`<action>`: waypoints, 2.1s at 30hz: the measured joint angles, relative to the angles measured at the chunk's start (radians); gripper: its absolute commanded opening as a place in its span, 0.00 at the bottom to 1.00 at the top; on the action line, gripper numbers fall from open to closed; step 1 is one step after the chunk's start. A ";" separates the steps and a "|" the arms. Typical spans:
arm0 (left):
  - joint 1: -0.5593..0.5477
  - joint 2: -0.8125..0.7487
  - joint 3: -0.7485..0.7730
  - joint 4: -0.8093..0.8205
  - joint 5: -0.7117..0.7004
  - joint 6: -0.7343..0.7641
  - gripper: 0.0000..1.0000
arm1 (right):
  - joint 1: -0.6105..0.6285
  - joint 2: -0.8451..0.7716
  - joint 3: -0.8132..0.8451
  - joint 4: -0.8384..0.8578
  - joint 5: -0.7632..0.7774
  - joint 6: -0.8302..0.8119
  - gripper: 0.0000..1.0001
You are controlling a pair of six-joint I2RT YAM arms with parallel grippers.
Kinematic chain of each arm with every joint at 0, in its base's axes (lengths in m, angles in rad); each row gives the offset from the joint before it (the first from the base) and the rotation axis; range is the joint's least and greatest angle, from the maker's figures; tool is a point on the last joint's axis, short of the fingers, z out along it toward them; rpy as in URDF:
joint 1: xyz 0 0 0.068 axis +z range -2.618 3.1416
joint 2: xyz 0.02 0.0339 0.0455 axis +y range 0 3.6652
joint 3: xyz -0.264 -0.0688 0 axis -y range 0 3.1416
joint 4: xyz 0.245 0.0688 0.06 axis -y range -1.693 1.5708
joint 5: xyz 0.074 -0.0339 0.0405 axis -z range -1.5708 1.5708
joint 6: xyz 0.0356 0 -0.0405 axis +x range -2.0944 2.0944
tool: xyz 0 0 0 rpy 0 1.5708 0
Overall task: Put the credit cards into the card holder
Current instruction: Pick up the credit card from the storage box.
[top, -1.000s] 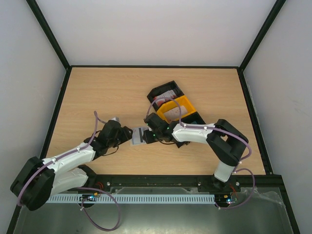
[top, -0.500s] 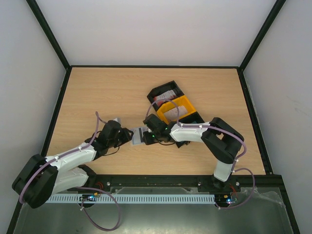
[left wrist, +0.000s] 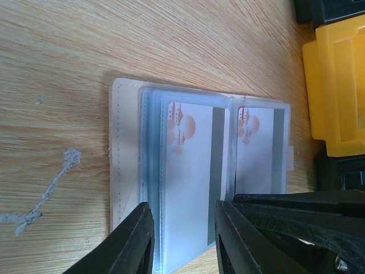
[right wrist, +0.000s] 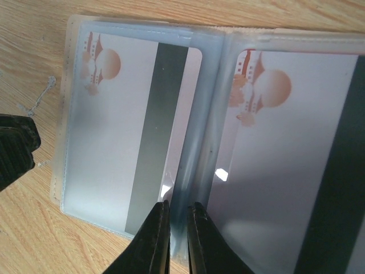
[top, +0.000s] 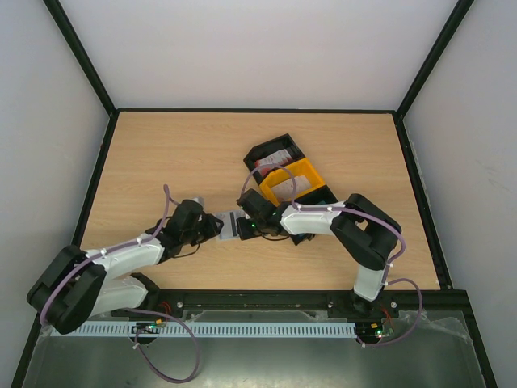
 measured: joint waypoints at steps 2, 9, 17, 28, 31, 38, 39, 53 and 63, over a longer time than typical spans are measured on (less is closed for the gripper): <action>0.000 0.009 -0.001 0.008 0.005 0.001 0.32 | 0.000 0.000 0.000 0.000 0.000 -0.003 0.08; 0.000 0.029 -0.002 0.021 0.014 0.003 0.30 | 0.000 0.013 0.012 -0.001 0.001 -0.014 0.06; 0.000 0.042 -0.002 0.044 0.023 0.005 0.29 | 0.000 0.017 0.016 -0.001 0.000 -0.020 0.06; 0.000 0.072 -0.012 0.093 0.073 0.005 0.27 | 0.000 0.018 0.016 0.000 -0.001 -0.019 0.11; 0.000 0.072 -0.012 0.117 0.098 0.005 0.27 | 0.000 0.017 0.015 0.008 -0.007 -0.006 0.16; 0.000 0.074 -0.013 0.166 0.149 0.015 0.31 | 0.000 -0.026 0.004 0.005 0.061 0.010 0.24; 0.000 0.076 -0.012 0.175 0.155 0.018 0.33 | 0.000 -0.041 0.003 -0.004 0.082 0.010 0.24; -0.010 0.304 0.111 0.305 0.309 0.057 0.57 | -0.040 -0.449 -0.065 -0.140 0.525 0.043 0.32; -0.036 0.317 0.178 0.336 0.313 0.093 0.79 | -0.179 -0.647 -0.112 -0.212 0.587 0.027 0.42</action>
